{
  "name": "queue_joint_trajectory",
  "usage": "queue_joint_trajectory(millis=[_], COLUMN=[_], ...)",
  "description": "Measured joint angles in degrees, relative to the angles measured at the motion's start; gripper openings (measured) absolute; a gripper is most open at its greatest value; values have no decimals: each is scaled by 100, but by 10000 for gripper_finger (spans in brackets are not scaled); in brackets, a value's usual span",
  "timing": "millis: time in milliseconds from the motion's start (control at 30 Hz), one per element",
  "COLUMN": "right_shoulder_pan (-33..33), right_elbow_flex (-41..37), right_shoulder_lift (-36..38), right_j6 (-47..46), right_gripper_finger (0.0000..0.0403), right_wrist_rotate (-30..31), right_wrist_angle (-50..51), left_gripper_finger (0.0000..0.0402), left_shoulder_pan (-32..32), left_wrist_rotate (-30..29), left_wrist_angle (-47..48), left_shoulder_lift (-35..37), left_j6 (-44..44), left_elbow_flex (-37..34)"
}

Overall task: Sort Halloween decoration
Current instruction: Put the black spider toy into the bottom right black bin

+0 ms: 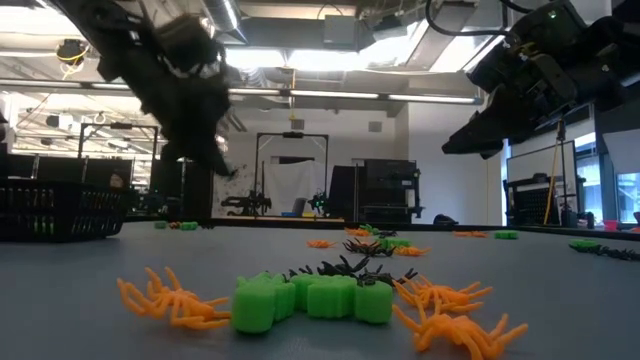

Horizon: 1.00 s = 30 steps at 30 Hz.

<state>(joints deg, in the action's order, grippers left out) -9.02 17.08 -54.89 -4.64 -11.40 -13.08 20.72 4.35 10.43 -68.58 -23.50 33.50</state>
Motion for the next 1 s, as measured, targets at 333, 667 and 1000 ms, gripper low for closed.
queue_joint_trajectory(millis=[333, 667, 1000], right_shoulder_pan=[1, 1, 5], right_elbow_flex=[0, 0, -4], right_shoulder_lift=[0, 1, -6], right_j6=[0, 0, 146], right_gripper_finger=[140, 140, 140], right_wrist_rotate=[0, 0, -637], right_wrist_angle=[0, 1, 521], left_gripper_finger=[0, 0, 0], left_shoulder_pan=[-983, -1625, -1779], left_wrist_rotate=[406, 218, 254], left_wrist_angle=[-1946, -2497, -3695], left_shoulder_lift=[-44, -83, -833], left_j6=[349, 478, 414], left_elbow_flex=[11, 11, 15])
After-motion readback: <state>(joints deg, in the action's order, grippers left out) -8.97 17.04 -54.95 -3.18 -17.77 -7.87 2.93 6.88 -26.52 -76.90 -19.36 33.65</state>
